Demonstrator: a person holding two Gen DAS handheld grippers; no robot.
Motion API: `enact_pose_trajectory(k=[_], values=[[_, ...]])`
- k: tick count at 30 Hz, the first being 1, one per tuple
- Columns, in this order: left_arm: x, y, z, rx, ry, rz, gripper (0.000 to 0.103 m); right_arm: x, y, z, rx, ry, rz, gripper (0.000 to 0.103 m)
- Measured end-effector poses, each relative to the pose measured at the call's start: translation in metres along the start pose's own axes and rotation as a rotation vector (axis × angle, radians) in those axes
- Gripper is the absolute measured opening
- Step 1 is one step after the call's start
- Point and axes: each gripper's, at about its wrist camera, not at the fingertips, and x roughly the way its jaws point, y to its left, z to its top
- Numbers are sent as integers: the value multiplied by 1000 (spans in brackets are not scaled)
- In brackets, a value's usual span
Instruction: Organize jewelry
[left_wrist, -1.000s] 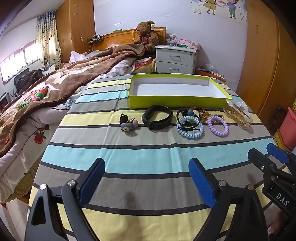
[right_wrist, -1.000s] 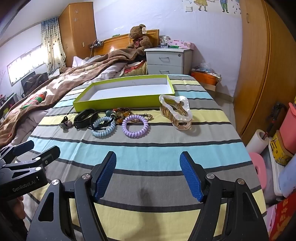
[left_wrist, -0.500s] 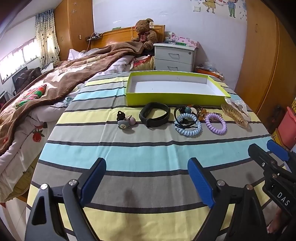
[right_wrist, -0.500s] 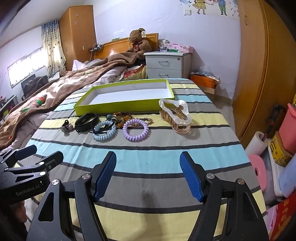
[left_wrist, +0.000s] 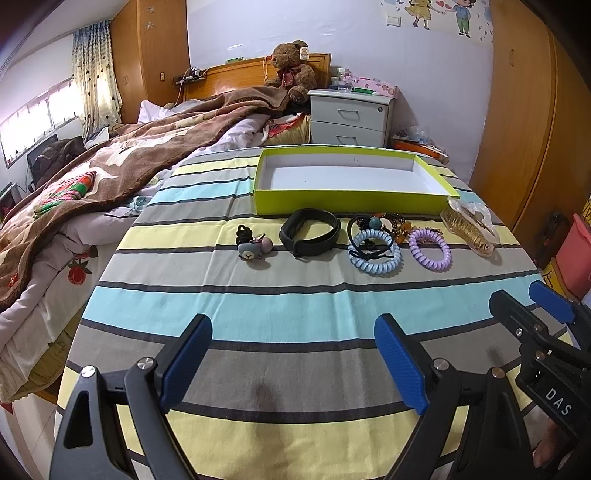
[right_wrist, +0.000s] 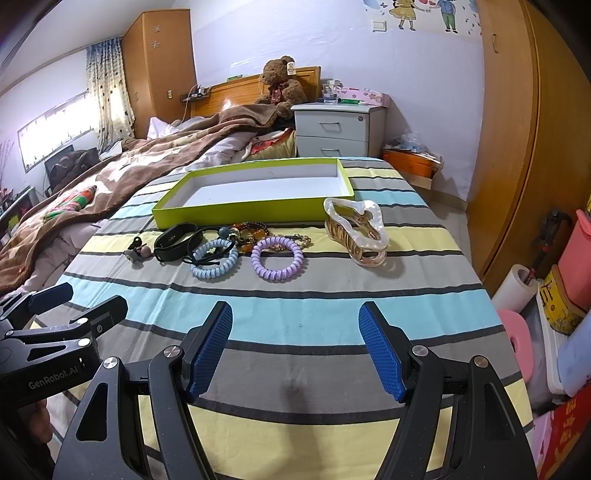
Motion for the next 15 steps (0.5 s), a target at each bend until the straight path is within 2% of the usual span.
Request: enact_pose_trajectory(k=[15], values=[[-2,1,0,-2,4,0,91,-1,0,0,0,0,1,71]])
